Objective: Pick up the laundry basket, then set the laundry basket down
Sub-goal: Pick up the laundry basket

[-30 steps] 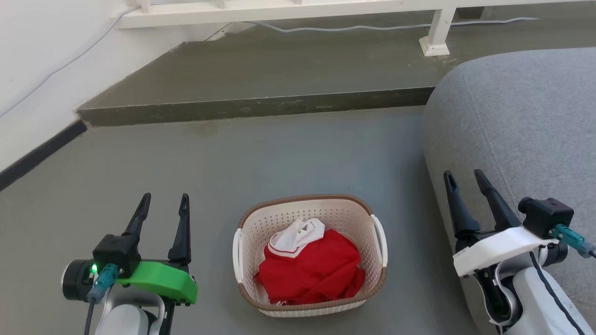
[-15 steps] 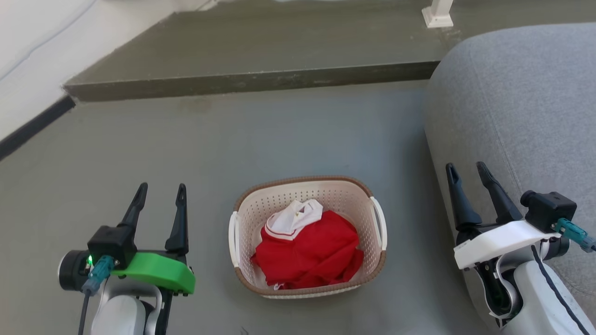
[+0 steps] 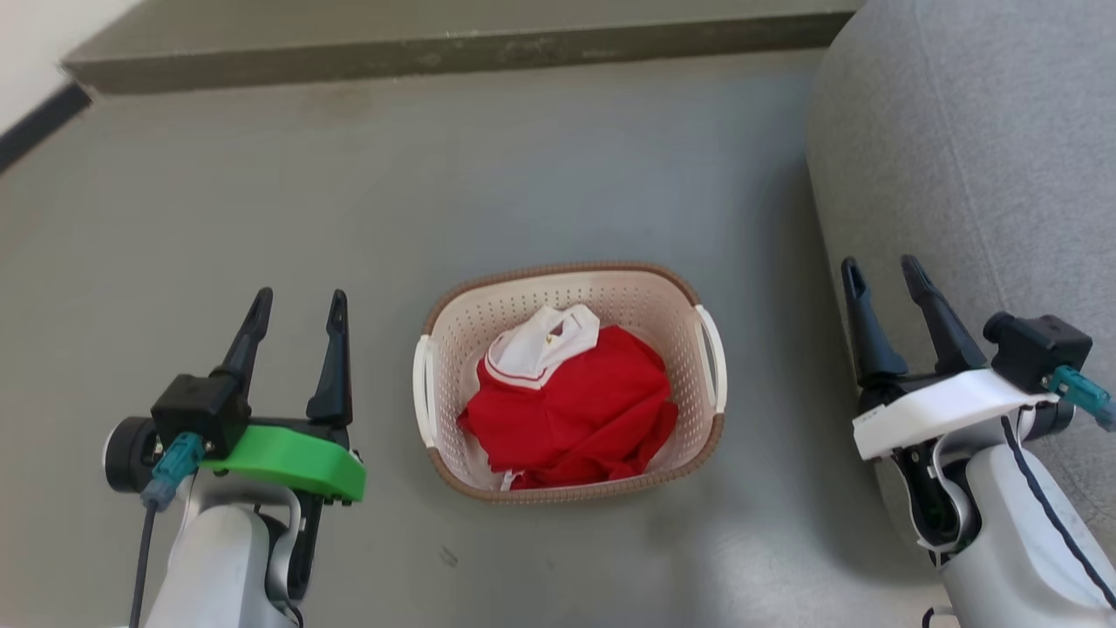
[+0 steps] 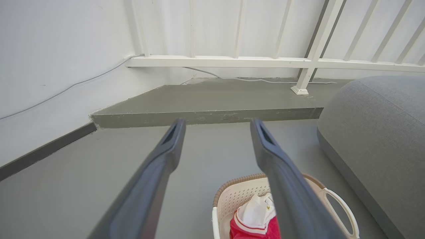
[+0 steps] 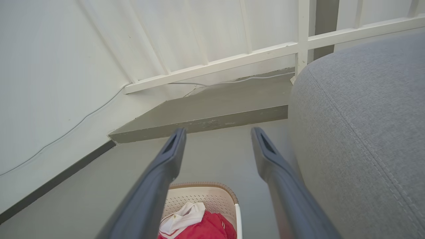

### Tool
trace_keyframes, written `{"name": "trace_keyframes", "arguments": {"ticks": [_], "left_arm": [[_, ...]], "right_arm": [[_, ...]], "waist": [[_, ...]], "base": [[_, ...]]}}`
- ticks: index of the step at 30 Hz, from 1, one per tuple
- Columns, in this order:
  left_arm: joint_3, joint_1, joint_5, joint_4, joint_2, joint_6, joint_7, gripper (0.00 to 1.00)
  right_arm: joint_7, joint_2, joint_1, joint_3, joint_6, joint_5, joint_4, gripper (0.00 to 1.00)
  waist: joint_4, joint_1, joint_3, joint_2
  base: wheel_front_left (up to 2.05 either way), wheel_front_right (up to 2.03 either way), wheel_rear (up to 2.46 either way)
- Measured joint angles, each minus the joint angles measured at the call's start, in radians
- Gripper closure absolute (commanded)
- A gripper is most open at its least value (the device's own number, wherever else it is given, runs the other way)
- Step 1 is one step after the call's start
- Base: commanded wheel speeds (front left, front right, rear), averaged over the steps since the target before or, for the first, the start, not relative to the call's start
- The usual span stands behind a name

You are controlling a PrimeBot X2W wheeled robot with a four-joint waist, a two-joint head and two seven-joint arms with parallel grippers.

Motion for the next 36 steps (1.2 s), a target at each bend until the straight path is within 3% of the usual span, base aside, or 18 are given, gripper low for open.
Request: {"name": "trace_keyframes", "arguments": {"ticks": [13, 36], "left_arm": [[0.002, -0.120, -0.002, 0.053, -0.003, -0.010, 0.000, 0.00], [-0.054, -0.371, -0.072, 0.390, -0.018, -0.036, 0.000, 0.00]], "right_arm": [[0.000, 0.004, -0.123, 0.002, 0.005, 0.000, 0.102, 0.00], [0.042, 0.028, -0.387, 0.039, 0.014, 0.039, 0.434, 0.00]], "waist": [[-0.007, 0.0001, 0.165, 0.0000], [0.003, 0.0001, 0.430, 0.0000]], "base": [[0.00, 0.00, 0.00], [0.00, 0.00, 0.00]]}}
